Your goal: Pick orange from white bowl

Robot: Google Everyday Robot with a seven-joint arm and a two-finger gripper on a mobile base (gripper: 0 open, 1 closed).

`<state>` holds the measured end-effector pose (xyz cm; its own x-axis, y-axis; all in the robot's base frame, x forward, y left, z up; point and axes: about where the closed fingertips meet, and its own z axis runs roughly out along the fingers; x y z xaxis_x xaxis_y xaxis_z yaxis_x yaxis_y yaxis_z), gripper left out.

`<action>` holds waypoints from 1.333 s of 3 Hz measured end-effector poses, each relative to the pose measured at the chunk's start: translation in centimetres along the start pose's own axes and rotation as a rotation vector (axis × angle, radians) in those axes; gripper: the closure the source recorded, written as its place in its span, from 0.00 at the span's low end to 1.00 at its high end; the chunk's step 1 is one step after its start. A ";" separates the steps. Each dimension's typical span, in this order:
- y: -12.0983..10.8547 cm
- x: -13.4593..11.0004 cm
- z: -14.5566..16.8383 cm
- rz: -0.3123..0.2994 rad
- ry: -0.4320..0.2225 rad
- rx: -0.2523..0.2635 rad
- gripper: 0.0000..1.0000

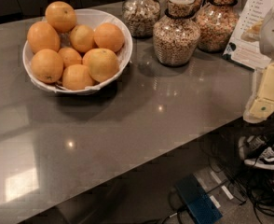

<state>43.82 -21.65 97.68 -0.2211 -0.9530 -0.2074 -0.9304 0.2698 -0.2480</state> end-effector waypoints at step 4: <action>-0.3 -9.4 2.5 -0.116 -0.201 -0.015 0.00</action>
Offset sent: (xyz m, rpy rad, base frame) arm 0.0282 0.0548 -0.0121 0.1761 -0.0136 0.0662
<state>46.94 -12.47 97.38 -0.0517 -0.9304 -0.3628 -0.9509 0.1568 -0.2668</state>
